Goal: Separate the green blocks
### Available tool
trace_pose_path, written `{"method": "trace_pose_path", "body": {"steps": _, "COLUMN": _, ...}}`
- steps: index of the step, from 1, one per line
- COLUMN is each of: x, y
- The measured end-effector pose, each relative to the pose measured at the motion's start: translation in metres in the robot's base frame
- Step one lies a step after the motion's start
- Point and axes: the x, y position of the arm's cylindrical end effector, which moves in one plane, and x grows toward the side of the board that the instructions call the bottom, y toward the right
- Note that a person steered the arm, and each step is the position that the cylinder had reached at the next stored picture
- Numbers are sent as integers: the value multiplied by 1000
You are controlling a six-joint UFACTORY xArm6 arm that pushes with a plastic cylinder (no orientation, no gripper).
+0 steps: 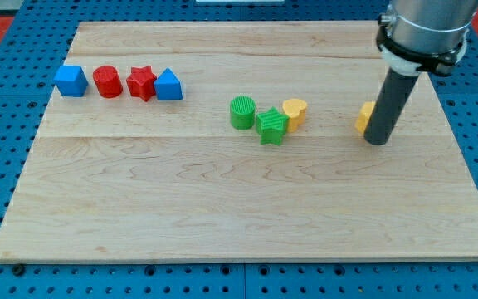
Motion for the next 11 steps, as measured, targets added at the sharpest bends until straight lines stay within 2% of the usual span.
{"method": "trace_pose_path", "body": {"steps": 1, "x": -5, "y": 2}}
{"method": "trace_pose_path", "body": {"steps": 2, "x": 16, "y": -49}}
{"method": "trace_pose_path", "body": {"steps": 5, "x": 15, "y": -305}}
{"method": "trace_pose_path", "body": {"steps": 6, "x": -15, "y": -315}}
{"method": "trace_pose_path", "body": {"steps": 7, "x": -13, "y": -300}}
{"method": "trace_pose_path", "body": {"steps": 8, "x": 7, "y": -263}}
{"method": "trace_pose_path", "body": {"steps": 9, "x": 9, "y": -190}}
{"method": "trace_pose_path", "body": {"steps": 11, "x": 19, "y": -146}}
